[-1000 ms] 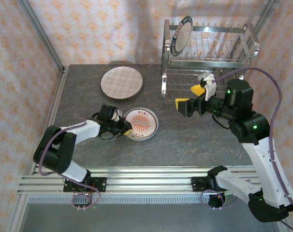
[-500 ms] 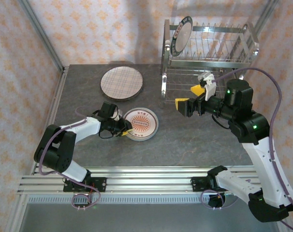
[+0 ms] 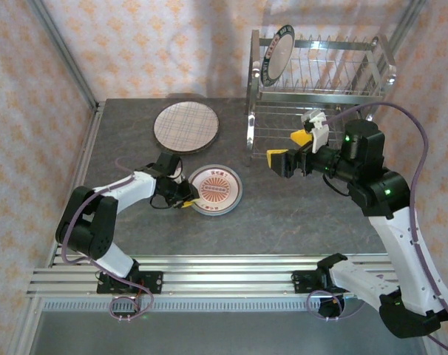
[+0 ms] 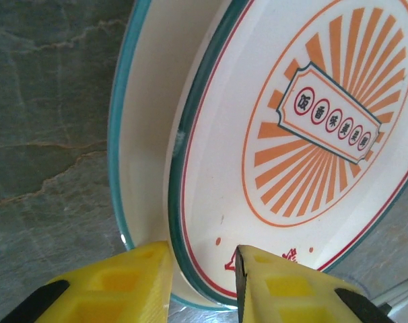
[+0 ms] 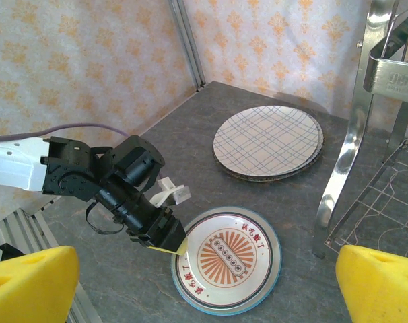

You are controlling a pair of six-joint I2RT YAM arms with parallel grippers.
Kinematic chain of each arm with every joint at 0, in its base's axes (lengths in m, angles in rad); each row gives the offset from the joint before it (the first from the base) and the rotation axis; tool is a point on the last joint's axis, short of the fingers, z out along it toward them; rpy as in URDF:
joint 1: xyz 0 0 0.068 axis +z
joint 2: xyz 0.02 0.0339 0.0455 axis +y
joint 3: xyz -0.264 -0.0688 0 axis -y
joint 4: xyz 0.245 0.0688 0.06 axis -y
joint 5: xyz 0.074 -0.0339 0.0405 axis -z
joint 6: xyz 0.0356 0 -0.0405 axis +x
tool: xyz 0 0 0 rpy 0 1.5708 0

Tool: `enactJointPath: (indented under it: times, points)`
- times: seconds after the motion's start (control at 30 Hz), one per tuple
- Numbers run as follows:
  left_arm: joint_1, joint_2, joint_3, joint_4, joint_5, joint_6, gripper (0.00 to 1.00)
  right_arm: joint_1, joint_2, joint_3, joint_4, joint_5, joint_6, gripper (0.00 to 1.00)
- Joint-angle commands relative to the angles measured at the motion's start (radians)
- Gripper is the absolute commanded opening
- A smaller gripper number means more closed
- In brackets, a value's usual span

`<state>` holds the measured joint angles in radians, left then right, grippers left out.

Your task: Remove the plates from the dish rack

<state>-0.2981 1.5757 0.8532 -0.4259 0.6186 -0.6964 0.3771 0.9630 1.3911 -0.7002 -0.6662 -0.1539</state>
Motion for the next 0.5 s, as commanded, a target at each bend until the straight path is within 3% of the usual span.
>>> enactJointPath:
  times: [0.0,0.17,0.33,0.47]
  points:
    - [0.006,0.011,0.041,-0.081,-0.052,0.045,0.31,0.006,-0.001,0.017,0.041,0.009,0.017,0.98]
    - [0.004,-0.007,0.071,-0.149,-0.091,0.064,0.31,0.005,0.003,0.034,0.049,0.154,0.064,0.97]
    - [-0.008,-0.114,0.16,-0.275,-0.175,0.075,0.4,0.006,0.086,0.16,0.03,0.555,0.254,0.88]
    - [-0.026,-0.237,0.257,-0.315,-0.224,0.056,0.44,0.006,0.246,0.318,-0.035,0.739,0.398,0.84]
